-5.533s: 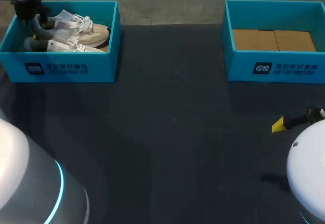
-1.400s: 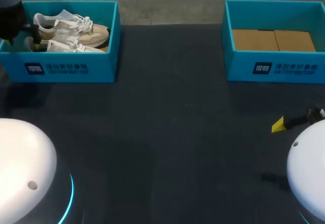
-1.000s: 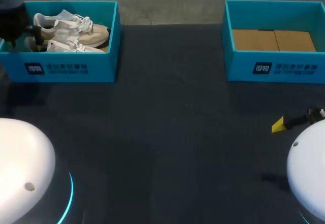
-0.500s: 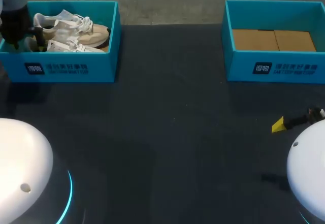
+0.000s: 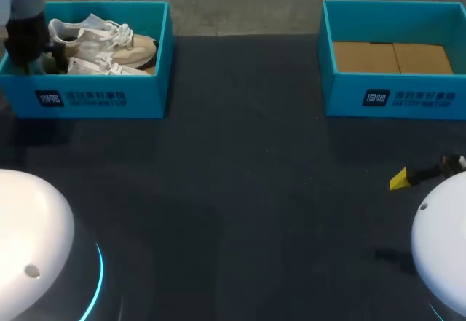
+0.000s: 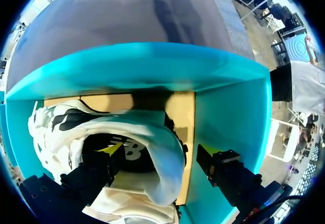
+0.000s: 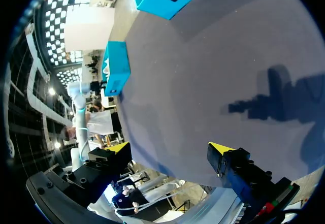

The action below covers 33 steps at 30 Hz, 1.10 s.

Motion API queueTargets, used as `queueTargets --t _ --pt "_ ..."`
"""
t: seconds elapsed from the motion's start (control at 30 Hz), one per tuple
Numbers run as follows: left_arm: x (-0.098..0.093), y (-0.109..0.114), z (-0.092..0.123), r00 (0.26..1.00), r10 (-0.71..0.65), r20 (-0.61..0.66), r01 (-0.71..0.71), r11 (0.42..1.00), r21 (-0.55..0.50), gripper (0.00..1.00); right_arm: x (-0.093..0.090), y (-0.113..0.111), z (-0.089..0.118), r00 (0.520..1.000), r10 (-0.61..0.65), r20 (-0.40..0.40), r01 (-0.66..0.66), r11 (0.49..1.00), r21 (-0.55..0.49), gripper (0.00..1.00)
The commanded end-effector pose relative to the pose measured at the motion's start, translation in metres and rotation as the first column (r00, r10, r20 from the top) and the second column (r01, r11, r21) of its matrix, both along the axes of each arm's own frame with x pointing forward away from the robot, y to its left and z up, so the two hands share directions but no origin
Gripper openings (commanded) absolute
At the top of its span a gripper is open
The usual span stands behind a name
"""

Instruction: Take the shoe out of the shoebox, open the shoe tongue, remove and reinsert the insole, then place the shoe into the shoebox

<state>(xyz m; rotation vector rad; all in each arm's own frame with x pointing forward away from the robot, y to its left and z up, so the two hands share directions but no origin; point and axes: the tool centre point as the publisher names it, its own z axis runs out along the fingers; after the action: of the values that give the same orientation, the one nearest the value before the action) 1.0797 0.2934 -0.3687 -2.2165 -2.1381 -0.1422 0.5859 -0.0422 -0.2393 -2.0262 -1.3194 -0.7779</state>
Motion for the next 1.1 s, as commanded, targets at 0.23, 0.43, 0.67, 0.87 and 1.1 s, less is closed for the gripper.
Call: queueTargets --t 0.23,0.43,0.67,0.87,1.1 --pt "0.001 0.002 -0.014 1.0 0.005 -0.014 -0.005 1.0 0.011 0.92 -0.002 0.001 0.001 1.0 -0.003 0.0 0.003 1.0 -0.005 1.0" --pt "0.001 0.006 -0.02 1.0 0.014 -0.014 -0.014 1.0 -0.005 0.88 -0.002 0.001 0.001 1.0 -0.003 0.0 0.003 1.0 -0.005 1.0" --pt "0.0 0.004 -0.024 1.0 0.008 -0.012 -0.008 1.0 -0.011 0.76 -0.002 0.001 0.001 1.0 -0.003 0.0 0.003 1.0 -0.005 1.0" --pt "0.001 0.002 -0.024 1.0 0.0 -0.007 0.0 1.0 -0.006 0.38 -0.002 0.001 0.001 1.0 -0.003 0.0 0.003 1.0 -0.005 1.0" --pt "0.002 0.002 -0.023 1.0 -0.017 -0.005 0.017 1.0 -0.001 0.35 -0.002 0.001 0.001 1.0 -0.003 0.0 0.003 1.0 -0.005 1.0"
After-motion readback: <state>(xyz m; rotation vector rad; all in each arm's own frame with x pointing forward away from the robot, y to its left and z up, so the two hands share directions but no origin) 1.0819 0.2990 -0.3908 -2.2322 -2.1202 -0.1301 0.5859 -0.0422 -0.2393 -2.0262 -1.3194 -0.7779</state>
